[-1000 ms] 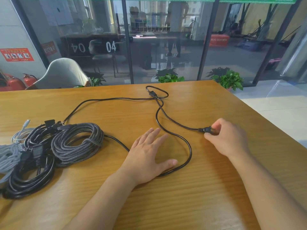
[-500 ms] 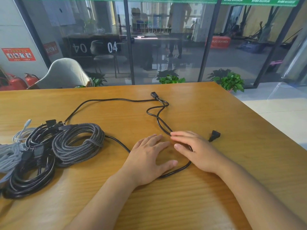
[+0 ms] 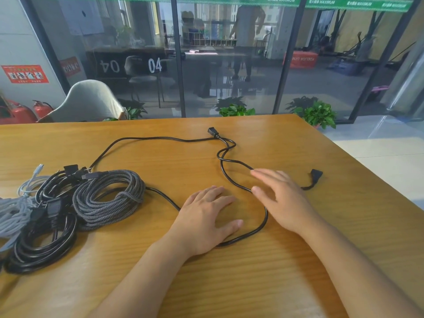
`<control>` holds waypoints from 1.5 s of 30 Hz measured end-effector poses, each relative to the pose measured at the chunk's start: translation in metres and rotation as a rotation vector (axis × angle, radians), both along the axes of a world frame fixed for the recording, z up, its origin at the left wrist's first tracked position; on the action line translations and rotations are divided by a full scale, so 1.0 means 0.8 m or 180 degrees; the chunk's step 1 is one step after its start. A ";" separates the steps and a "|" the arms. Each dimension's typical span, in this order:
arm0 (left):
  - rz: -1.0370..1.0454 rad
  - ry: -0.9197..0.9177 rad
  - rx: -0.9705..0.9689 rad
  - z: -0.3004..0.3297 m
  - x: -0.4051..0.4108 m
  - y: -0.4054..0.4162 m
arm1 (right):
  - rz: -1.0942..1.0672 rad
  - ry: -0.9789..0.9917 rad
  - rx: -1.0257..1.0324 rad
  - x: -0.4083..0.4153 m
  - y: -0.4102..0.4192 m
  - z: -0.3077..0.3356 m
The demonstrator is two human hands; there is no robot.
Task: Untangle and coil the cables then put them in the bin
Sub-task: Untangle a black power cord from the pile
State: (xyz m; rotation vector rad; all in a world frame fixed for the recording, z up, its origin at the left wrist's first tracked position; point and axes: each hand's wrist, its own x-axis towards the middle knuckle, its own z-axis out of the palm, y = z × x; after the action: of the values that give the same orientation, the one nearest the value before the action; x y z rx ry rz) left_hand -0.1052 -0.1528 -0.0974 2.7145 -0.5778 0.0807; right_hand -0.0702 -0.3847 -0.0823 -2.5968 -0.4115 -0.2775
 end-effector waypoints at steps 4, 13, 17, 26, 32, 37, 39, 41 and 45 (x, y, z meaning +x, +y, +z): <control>0.0000 -0.0047 -0.0068 0.000 0.000 0.000 | 0.0451 0.0716 -0.0235 -0.004 0.017 -0.006; 0.0075 -0.0130 -0.0233 -0.002 0.003 0.001 | -0.0554 0.0524 -0.0806 -0.001 0.016 -0.002; 0.0167 -0.0168 -0.0330 -0.001 0.003 0.002 | 0.0190 0.0051 -0.0171 -0.009 0.022 0.001; 0.0656 -0.0363 -0.0491 -0.001 0.015 0.021 | 0.1138 0.1320 0.1045 -0.026 0.028 0.011; 0.0592 -0.0321 -0.0618 0.002 0.009 0.021 | -0.0054 0.0384 0.0482 0.014 0.043 -0.019; 0.0220 -0.0139 -0.0679 0.011 -0.001 0.028 | -0.0769 0.0238 0.0273 0.047 0.066 -0.016; 0.0138 -0.0115 -0.0697 0.011 -0.002 0.031 | -0.0939 0.0194 0.0123 0.053 0.078 -0.016; 0.0151 -0.0077 -0.0809 0.012 -0.003 0.034 | -0.1074 0.0177 -0.0070 0.054 0.088 -0.016; 0.0005 0.0156 -0.0879 0.016 -0.004 0.039 | -0.1134 0.0107 -0.0582 0.053 0.097 -0.012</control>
State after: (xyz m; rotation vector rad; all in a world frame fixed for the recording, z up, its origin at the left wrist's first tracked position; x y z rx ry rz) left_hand -0.1088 -0.1215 -0.0846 2.4424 -0.5093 0.0872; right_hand -0.0280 -0.3067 -0.0917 -2.8424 0.0446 -0.3285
